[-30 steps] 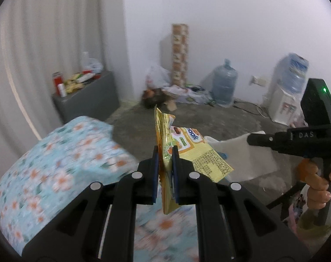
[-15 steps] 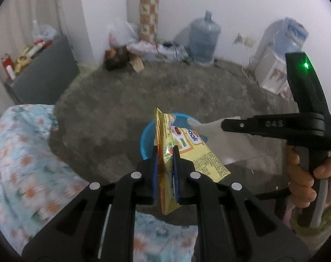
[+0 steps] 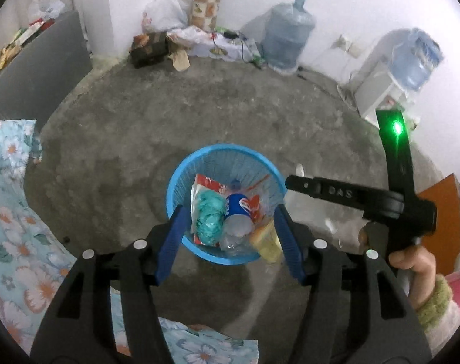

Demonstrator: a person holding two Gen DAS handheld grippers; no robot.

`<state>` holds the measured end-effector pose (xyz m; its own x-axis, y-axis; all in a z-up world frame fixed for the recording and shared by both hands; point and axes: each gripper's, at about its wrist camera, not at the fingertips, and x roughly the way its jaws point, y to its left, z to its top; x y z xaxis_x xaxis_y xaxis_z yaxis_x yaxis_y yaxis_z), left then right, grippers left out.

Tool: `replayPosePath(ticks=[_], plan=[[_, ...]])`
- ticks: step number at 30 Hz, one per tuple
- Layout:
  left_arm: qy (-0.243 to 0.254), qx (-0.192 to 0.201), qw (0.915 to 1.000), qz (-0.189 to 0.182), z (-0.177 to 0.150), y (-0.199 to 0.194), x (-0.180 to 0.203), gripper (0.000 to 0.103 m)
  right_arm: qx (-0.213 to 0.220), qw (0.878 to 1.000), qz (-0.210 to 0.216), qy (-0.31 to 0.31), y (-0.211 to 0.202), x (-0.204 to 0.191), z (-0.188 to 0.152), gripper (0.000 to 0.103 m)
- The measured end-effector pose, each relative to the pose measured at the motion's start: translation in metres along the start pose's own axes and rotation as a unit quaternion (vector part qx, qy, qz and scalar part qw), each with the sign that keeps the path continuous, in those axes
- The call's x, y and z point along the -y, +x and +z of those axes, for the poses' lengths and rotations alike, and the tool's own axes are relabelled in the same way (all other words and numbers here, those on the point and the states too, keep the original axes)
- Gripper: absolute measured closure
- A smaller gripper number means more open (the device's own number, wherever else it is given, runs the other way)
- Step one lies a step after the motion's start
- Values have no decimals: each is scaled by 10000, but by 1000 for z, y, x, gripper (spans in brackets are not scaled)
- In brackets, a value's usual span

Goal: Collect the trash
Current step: 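Carry the packet and glove over the wastebasket and open both grippers, then lower the right gripper to the floor and grasp the Enaak snack packet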

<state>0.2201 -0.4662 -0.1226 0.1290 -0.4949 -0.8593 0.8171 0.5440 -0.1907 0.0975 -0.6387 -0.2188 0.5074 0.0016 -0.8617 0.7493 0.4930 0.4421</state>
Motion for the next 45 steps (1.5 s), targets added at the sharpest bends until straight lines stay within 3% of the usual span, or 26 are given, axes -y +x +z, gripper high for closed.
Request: replayPosePath(ticks=[4,6,8,9,10,15,19,22,25,27,30,32,36,40,42,45], plan=[[-76,250,9997,33,-1,-21,-6,47,51,9988,428,-219,-10,-12,-2,49],[-164,372,9992,5,-5,-38,-11,47,33,9960,837,-322,-14,-23,3,49],[-225,500,9985,-24,-7,-53,-14,47,-99,9918,1224,-346,-13,-34,8,41],[-239,553,9982,-44,-8,-60,-16,47,-248,9906,1314,-305,-7,-36,11,28],[-244,615,9978,-61,-10,-68,-17,46,-415,9903,1300,-261,2,-37,14,24],[-291,832,9960,-138,-27,-108,-25,42,-1114,9935,-240,-64,63,-9,12,23],[-224,995,9946,-169,-43,-139,-34,38,-1210,9913,27,526,72,22,4,23],[-185,1088,9938,-114,-54,-157,-41,36,-1106,9921,142,574,66,29,-1,23],[-297,1156,9928,-83,-67,-174,-51,35,-665,9957,246,602,49,36,-3,23],[-352,1209,9920,-125,-74,-183,-57,32,-151,9959,390,802,29,51,-6,23],[-376,1315,9906,-81,-89,-199,-65,31,469,9884,380,1393,11,88,-19,23],[-418,1343,9901,-33,-96,-205,-71,31,540,9821,237,1787,15,113,-29,23],[-542,1336,9895,-37,-107,-212,-81,30,-136,9671,-251,2528,65,175,-70,23],[-512,1331,9898,27,-110,-213,-84,30,-744,9462,-377,3127,117,219,-112,23],[-490,1292,9904,17,-111,-212,-86,30,-1038,9403,-584,3188,145,230,-130,23],[-483,1239,9911,31,-111,-210,-85,30,-1411,9426,-1025,2848,180,233,-143,23]])
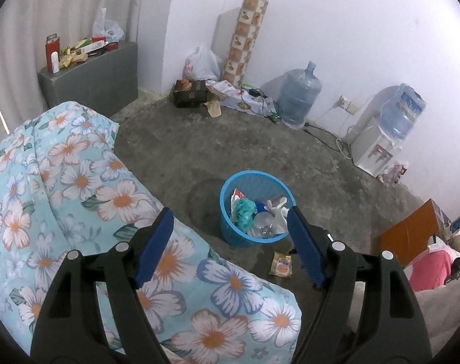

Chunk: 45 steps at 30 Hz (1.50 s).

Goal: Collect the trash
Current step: 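Lower the right gripper to the floor and grasp the Enaak snack packet, then lift the Enaak packet with the right gripper and drop it into the wastebasket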

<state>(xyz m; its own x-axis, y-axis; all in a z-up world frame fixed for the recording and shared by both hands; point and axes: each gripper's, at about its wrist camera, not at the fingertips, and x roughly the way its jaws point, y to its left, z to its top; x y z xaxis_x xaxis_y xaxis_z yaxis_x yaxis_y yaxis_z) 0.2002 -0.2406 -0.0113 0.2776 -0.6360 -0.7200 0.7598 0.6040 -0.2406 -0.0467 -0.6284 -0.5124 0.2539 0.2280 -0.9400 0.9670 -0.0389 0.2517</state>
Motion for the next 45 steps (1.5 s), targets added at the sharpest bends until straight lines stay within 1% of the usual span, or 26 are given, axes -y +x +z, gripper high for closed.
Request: replayPosePath(ticks=[2,3,4,5,6,7,9,14,19,20,22,24,25,28,29,31,32,34,35,36,37,38,40,45], plan=[[-20,-38,10000,13,-1,1,-1,30,21,9987,-368,-359,15,-10,1,23],[-49,-60,10000,39,-2,2,-1,30,61,9953,-696,-671,25,-19,1,23],[-74,-77,9999,48,-3,3,-2,30,88,9919,-909,-879,31,-25,2,23],[-110,-120,9998,61,-4,4,-3,30,104,9873,-1112,-1132,39,-33,1,22],[-146,-169,9997,80,-6,4,-4,30,68,9840,-1213,-1301,47,-39,1,18],[-168,-198,9996,87,-7,4,-5,30,22,9825,-1251,-1379,53,-42,1,17],[-221,-262,9994,69,-9,3,-6,30,-64,9798,-1349,-1475,65,-49,0,17],[-218,-292,9992,153,-9,-2,-6,30,-92,9819,-1364,-1312,83,-51,-3,17],[-243,-440,9986,186,-9,0,-5,30,-145,9811,-1410,-1318,101,-47,-4,17],[-228,-456,9985,212,-9,0,-4,30,-137,9801,-1445,-1357,104,-47,-7,16],[-209,-479,9983,245,-9,1,-2,30,-83,9766,-1558,-1477,108,-49,-9,11],[-211,-481,9983,257,-8,1,0,30,-59,9744,-1633,-1542,112,-53,-12,10],[-214,-478,9983,250,-9,1,-1,30,-47,9721,-1710,-1603,114,-54,-12,10],[-231,-488,9982,274,-9,2,0,30,-24,9731,-1705,-1552,113,-48,-12,11],[-235,-482,9982,275,-8,1,0,30,2,9736,-1692,-1535,114,-47,-15,13],[-260,-480,9982,259,-8,1,1,30,85,9746,-1654,-1507,110,-48,-15,25],[-243,-475,9982,261,-8,1,-1,30,152,9751,-1637,-1491,107,-46,-16,29],[-230,-454,9984,257,-8,0,1,30,246,9748,-1616,-1518,101,-46,-17,48],[-239,-446,9984,250,-8,0,2,30,252,9744,-1618,-1540,99,-45,-18,52],[-256,-449,9984,241,-7,0,2,30,252,9741,-1611,-1566,98,-45,-19,63],[-263,-439,9984,238,-7,-1,3,30,254,9736,-1627,-1580,92,-48,-18,71],[-257,-417,9985,231,-7,-3,4,30,247,9737,-1608,-1598,89,-48,-19,76],[-238,-374,9987,232,-7,-7,6,30,218,9743,-1565,-1608,83,-55,-22,92],[-233,-260,9991,225,-11,-18,6,30,280,9755,-1488,-1596,63,-55,-24,96]])
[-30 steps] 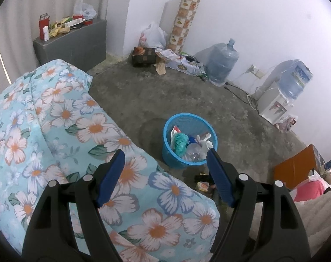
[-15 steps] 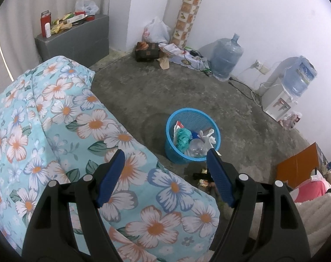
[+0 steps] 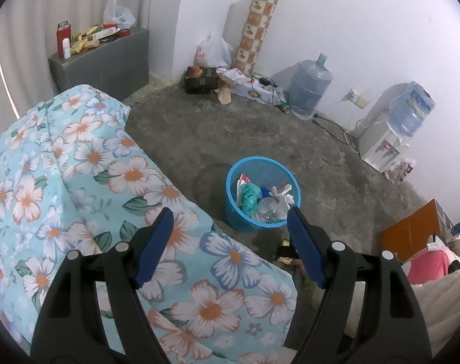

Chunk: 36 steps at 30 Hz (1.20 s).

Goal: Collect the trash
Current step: 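Lift the Enaak packet with the right gripper and drop it into the wastebasket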

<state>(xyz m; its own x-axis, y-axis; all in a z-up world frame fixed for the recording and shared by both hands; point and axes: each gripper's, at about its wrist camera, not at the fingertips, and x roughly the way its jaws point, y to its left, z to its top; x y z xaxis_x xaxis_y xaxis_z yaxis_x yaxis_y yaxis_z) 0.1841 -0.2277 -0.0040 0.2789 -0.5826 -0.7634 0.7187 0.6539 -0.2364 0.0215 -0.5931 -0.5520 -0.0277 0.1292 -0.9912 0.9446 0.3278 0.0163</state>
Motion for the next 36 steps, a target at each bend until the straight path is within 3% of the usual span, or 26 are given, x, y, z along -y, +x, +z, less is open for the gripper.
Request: replayPosePath(ticks=[4,7,12,15,18,20,23,24,25,27,30,36], plan=[[-37,101,9999,-40,-4,-10,-3,30,438,9982,178,367,-43,16,-2,97],[-65,197,9998,-43,-6,-17,-7,30,1229,9897,274,674,-103,32,-9,97],[-201,256,9995,-42,-9,-21,-14,30,2756,9567,650,677,-227,30,-25,97],[-261,335,9991,-71,-11,-25,-16,30,3377,9346,1116,15,-300,-5,-20,97],[-316,409,9986,-94,-15,-30,-21,30,3438,9232,1505,-825,-331,-62,-15,96],[-375,432,9983,-94,-17,-33,-25,30,3152,9245,1693,-1314,-330,-105,-5,93],[-463,464,9978,-69,-20,-38,-31,30,2504,9379,1817,-1571,-307,-152,21,88],[-492,479,9976,-56,-22,-41,-33,30,2245,9451,1789,-1560,-295,-161,27,83],[-517,496,9974,-46,-23,-43,-35,30,1867,9542,1786,-1508,-279,-171,39,68],[-570,542,9969,-21,-25,-49,-39,30,1222,9684,1763,-1272,-251,-176,56,48],[-644,605,9961,13,-29,-58,-46,30,898,9783,1630,-908,-231,-172,60,42],[-718,681,9951,11,-36,-70,-54,30,1134,9727,1939,-585,-247,-144,49,38]])
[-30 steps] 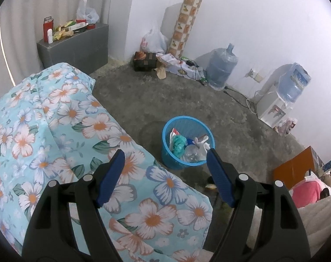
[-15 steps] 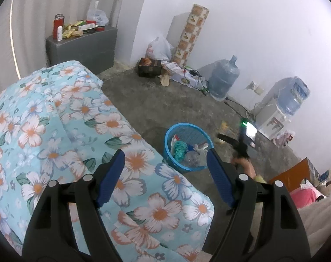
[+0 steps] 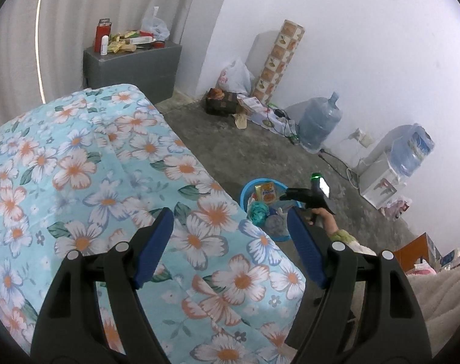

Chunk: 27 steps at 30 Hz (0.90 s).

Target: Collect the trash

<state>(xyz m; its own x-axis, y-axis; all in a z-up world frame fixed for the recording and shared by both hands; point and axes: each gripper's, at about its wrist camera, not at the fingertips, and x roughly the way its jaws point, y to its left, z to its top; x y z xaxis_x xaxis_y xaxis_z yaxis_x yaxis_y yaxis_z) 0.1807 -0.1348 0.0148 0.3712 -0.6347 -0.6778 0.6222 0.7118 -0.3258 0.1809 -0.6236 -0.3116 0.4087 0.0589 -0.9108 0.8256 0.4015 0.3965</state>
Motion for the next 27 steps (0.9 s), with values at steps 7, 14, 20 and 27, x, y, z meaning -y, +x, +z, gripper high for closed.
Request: replayPosePath(ticks=[7,14,20,27], plan=[[-138,207,9996,-101,-5,-22,-2,26,907,9922,595,-614,-124,-12,-46,34],[-520,293,9981,135,-19,-55,-4,20,2096,9528,1292,-1777,-262,-72,-157,14],[-886,741,9909,689,-43,-101,-7,13,2572,9045,1717,-2936,-329,-129,-244,7],[-936,1166,9760,1584,-70,-143,1,10,2717,8695,2049,-3580,-360,-156,-317,6]])
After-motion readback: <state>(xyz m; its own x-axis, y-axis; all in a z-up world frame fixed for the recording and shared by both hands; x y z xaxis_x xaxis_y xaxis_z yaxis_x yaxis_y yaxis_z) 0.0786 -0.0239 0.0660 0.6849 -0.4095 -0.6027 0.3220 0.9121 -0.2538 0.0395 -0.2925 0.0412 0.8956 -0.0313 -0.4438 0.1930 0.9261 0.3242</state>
